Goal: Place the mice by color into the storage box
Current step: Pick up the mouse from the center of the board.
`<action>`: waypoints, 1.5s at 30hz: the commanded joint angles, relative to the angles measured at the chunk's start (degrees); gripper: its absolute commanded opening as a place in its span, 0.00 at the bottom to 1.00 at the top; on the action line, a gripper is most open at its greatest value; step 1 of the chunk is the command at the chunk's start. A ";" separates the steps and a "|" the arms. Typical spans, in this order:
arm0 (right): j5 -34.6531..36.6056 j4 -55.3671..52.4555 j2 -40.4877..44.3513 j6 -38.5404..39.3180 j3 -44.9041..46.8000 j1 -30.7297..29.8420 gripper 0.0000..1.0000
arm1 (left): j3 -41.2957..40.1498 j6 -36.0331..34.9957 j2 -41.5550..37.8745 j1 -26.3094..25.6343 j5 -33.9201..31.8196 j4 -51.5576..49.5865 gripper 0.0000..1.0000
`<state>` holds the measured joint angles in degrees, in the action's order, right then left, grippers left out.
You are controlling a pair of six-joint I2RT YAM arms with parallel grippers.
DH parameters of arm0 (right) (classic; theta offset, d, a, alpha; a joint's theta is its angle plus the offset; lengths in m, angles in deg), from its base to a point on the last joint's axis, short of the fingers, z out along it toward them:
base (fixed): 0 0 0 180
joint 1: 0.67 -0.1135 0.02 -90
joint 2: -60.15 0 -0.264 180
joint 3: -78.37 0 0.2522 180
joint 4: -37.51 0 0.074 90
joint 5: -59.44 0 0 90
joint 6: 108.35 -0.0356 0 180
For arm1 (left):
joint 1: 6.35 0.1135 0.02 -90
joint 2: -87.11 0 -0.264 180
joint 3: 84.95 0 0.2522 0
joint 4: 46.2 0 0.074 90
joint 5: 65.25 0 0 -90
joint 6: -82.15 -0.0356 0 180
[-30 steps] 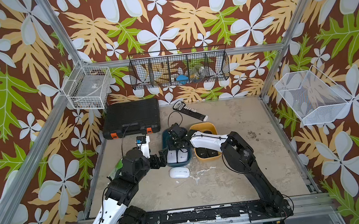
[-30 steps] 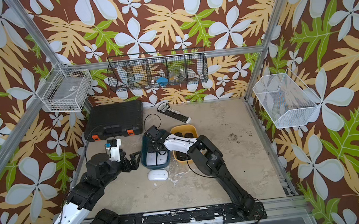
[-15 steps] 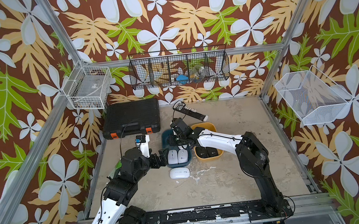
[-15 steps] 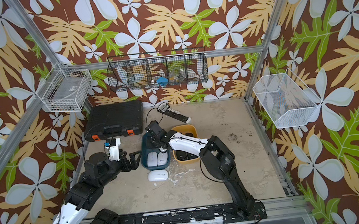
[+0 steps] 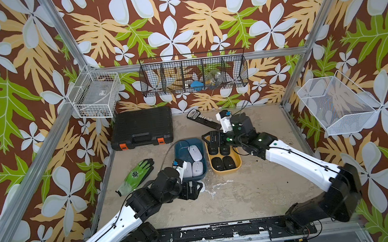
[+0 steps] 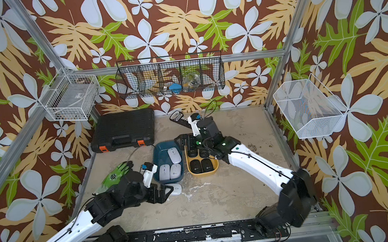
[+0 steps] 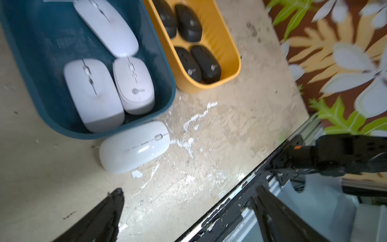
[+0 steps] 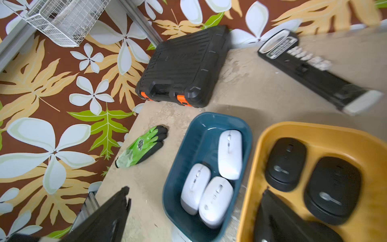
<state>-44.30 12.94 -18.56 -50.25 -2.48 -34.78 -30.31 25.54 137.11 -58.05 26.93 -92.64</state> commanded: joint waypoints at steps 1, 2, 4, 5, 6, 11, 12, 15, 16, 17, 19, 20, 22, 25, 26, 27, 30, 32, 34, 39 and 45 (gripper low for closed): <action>0.06 -2.95 7.86 5.04 5.32 2.24 1.00 | -0.27 5.76 3.87 -3.82 -7.25 -2.74 1.00; 0.53 -4.06 10.43 5.52 6.77 2.99 1.00 | -0.79 5.94 4.24 -3.99 -6.63 -2.00 1.00; 0.83 -5.88 14.52 6.07 9.41 4.25 1.00 | -1.37 5.70 5.28 -4.66 -7.74 -1.83 1.00; 0.75 -6.48 16.40 5.89 10.80 5.15 1.00 | -0.97 5.15 6.66 -5.06 -7.52 -2.00 1.00; 0.16 -6.78 18.09 5.64 12.15 6.05 1.00 | -0.73 4.93 8.65 -5.47 -7.49 -2.32 1.00; -1.52 -7.29 22.27 6.43 15.29 9.06 1.00 | 1.48 0.04 19.89 -6.29 -8.91 -2.11 1.00; -1.75 -7.98 22.50 6.87 15.16 9.39 1.00 | 2.56 -0.78 22.44 -6.30 -9.62 -3.10 1.00; -2.08 -9.19 23.20 8.27 14.75 10.09 1.00 | 4.66 -3.41 27.83 -6.69 -7.22 -2.18 1.00; -1.98 -9.43 23.39 8.58 14.82 10.14 1.00 | 5.62 -4.05 29.38 -6.82 -7.15 -2.38 1.00; -1.97 -9.43 23.73 8.85 15.04 10.37 1.00 | 6.52 -4.75 31.20 -6.87 -6.88 -2.68 1.00; -2.68 -9.58 24.14 8.96 15.40 11.10 1.00 | 8.62 -4.85 34.71 -6.84 -9.58 -5.04 1.00; -3.18 -9.58 24.35 9.05 15.51 11.40 1.00 | 9.38 -4.49 35.98 -6.92 -11.43 -6.28 1.00; -3.48 -9.58 25.04 9.05 16.04 11.95 1.00 | 10.07 -4.33 36.78 -6.88 -13.05 -6.84 1.00; -3.80 -9.41 25.96 9.06 17.30 12.59 1.00 | 11.15 -4.79 37.39 -6.86 -15.89 -7.59 1.00; -4.05 -9.49 26.15 9.07 17.67 12.84 1.00 | 11.78 -5.40 38.13 -6.84 -16.68 -8.02 1.00; -4.31 -9.41 26.23 9.04 18.14 13.08 1.00 | 12.37 -6.20 38.94 -6.79 -17.16 -8.17 1.00; -4.86 -9.41 26.32 9.04 18.74 13.68 1.00 | 13.56 -8.24 41.02 -6.75 -18.85 -8.69 1.00; -4.97 -9.41 26.42 9.05 18.75 13.96 1.00 | 13.90 -9.86 41.99 -6.79 -19.57 -8.51 1.00; -4.98 -9.32 26.44 9.00 18.75 14.08 1.00 | 14.51 -11.41 43.20 -6.82 -20.22 -8.60 1.00; -5.75 -8.62 26.12 8.29 18.92 14.31 1.00 | 15.73 -14.40 43.91 -6.61 -21.79 -8.67 1.00; -6.39 -7.65 25.81 7.12 19.94 14.29 1.00 | 15.58 -17.83 43.42 -5.20 -22.81 -7.44 1.00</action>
<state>-50.07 3.68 7.31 -42.19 17.21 -20.48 -14.75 10.91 180.82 -63.67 5.53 -100.43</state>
